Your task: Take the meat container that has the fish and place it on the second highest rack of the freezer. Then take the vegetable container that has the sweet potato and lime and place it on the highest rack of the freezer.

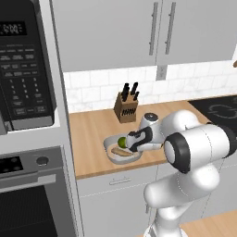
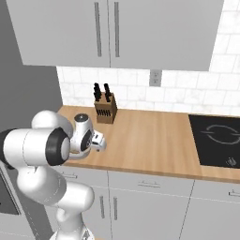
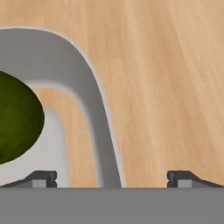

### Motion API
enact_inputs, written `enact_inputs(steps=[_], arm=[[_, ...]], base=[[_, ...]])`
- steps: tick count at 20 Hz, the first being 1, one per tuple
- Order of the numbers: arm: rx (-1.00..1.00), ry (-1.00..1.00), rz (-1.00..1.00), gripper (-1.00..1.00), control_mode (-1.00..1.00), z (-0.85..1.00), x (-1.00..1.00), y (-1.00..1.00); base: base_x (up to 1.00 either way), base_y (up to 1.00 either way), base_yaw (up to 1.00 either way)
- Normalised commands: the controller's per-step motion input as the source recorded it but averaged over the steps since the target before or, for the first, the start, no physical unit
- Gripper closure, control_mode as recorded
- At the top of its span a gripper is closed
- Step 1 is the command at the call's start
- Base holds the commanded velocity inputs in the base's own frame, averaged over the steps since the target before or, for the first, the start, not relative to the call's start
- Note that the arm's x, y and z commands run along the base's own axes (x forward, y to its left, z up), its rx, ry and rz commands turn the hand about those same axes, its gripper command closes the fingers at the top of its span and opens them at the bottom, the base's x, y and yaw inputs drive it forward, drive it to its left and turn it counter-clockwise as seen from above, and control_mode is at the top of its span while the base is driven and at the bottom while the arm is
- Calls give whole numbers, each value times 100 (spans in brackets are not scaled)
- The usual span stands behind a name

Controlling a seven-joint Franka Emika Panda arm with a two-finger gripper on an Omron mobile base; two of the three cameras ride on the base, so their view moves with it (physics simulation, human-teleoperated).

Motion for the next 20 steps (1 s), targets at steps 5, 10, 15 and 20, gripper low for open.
enact_inputs(steps=[5, 10, 15, 20], arm=[[0, 0, 0, -100, -100, -21, 0, 5], [0, 0, 0, -100, -100, -1, 0, 0], [0, 0, 1, 100, -100, -2, 0, 0], [0, 0, 0, 100, -100, 0, 0, 0]], base=[[0, 0, 0], [0, 0, 0], [0, 0, 0], [0, 0, 0]])
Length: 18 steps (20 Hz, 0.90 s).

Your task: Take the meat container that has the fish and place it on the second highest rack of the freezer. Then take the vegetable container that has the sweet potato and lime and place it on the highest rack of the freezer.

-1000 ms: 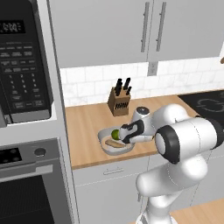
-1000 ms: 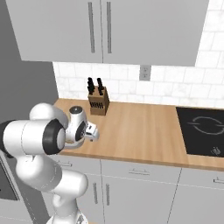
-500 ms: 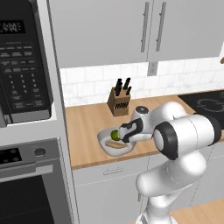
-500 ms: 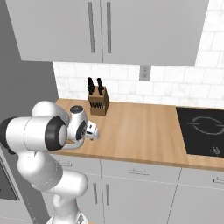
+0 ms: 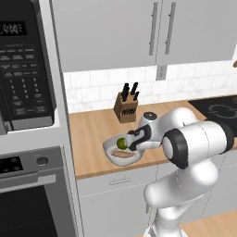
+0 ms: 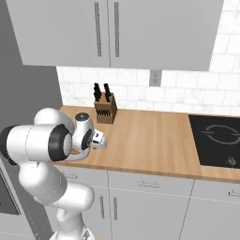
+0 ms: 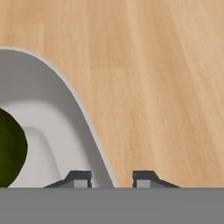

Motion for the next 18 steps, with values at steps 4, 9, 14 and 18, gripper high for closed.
enact_inputs(steps=[4, 9, 14, 18], arm=[[0, 0, 0, 100, -100, 0, -16, 0], [0, 0, -1, 100, -100, 4, -37, -12], [1, 0, -15, 100, -100, 49, -13, -27], [2, 9, -26, 100, -100, 93, 0, -11]], base=[[0, 0, 0], [0, 0, 0], [0, 0, 0], [0, 0, 0]])
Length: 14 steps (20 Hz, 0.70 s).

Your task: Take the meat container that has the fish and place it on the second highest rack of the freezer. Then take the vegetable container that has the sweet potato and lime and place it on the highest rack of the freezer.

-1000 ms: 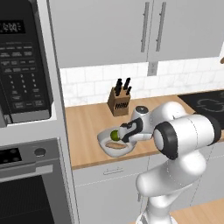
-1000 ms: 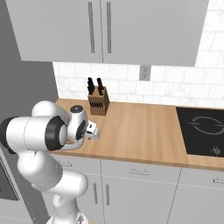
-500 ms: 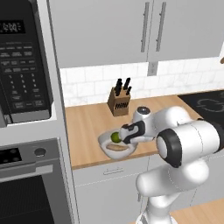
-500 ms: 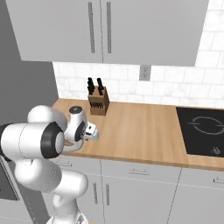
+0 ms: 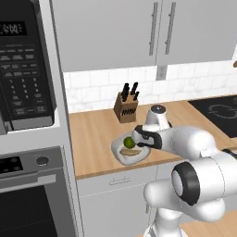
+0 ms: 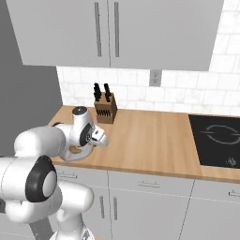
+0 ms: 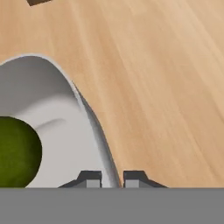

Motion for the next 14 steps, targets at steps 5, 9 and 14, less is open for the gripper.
enact_inputs(steps=[5, 9, 14], arm=[[9, 6, -35, 100, -100, 81, 0, -18], [15, 4, -39, 100, -100, 72, -3, -41], [17, 2, -46, 100, -100, 57, -12, -30]], base=[[0, 0, 0], [0, 0, 0], [0, 0, 0]])
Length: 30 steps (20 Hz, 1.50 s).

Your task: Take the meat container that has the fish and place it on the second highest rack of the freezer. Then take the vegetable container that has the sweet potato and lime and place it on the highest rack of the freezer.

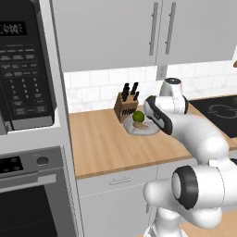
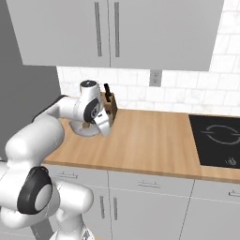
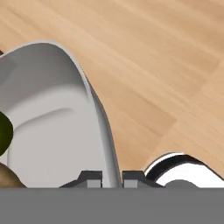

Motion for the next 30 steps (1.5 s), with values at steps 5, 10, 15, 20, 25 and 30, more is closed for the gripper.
enact_inputs(steps=[5, 10, 15, 20, 25, 30], arm=[[19, 1, -52, 100, -100, 42, -18, -5], [9, -8, -55, 100, -100, 16, -23, 15], [11, -10, -46, 100, -100, 21, -50, 3], [0, -8, -13, 100, -100, 50, -58, 50], [0, 0, -3, 100, -100, 63, -65, 21], [0, 3, 0, 100, -100, 60, -63, -2]], base=[[0, 0, 0], [0, 0, 0], [0, 0, 0], [0, 0, 0], [0, 0, 0], [0, 0, 0]])
